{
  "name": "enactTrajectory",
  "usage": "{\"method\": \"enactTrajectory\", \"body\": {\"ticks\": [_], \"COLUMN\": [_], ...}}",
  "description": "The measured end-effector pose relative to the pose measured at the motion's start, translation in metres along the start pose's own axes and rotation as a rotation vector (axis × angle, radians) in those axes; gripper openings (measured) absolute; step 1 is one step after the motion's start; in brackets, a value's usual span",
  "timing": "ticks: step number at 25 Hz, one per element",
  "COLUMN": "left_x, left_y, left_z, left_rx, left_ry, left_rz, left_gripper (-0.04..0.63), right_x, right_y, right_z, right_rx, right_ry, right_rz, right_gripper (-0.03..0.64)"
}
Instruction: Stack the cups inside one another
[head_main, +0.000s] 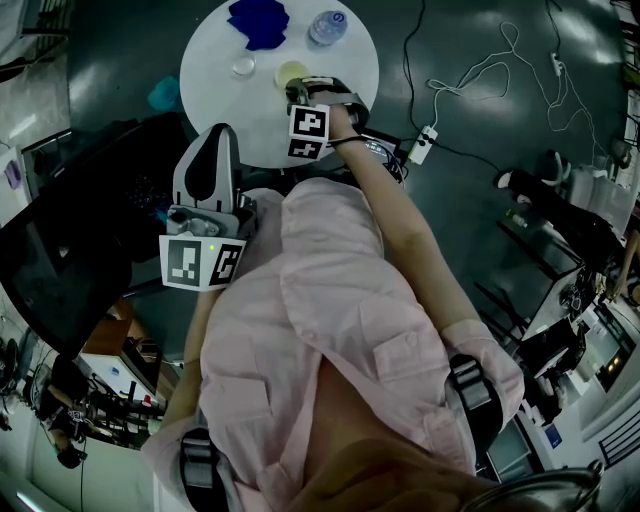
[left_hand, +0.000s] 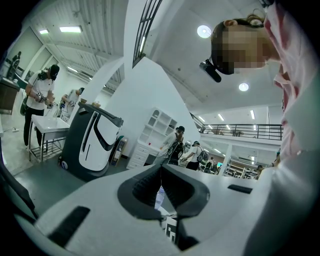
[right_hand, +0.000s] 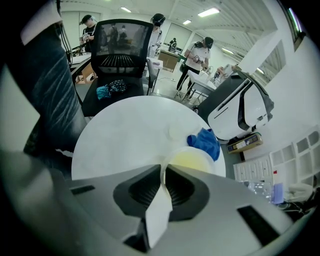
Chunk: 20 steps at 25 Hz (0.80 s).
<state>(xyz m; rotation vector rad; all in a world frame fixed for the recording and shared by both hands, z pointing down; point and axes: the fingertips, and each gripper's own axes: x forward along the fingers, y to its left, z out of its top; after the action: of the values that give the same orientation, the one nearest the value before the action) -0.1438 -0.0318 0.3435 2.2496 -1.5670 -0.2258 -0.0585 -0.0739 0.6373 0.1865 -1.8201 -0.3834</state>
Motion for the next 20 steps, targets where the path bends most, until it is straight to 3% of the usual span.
{"method": "enactTrajectory", "body": {"ticks": [14,20], "left_x": [-0.006,-0.009], "left_y": [-0.010,-0.012], "left_z": [-0.003,-0.003], "left_rx": [0.005,0.006], "left_ry": [-0.007,-0.014], "left_rz": [-0.017,-0.019], "left_gripper": [0.020,0.020], "right_x": [-0.032,-0.053], "right_y": [-0.015,-0.026], "right_z": [0.004,0.013], "right_rx": [0.150,0.259], "right_ry": [-0.073,-0.145], "right_rz": [-0.086,-0.129], "right_gripper": [0.046,0.046]}}
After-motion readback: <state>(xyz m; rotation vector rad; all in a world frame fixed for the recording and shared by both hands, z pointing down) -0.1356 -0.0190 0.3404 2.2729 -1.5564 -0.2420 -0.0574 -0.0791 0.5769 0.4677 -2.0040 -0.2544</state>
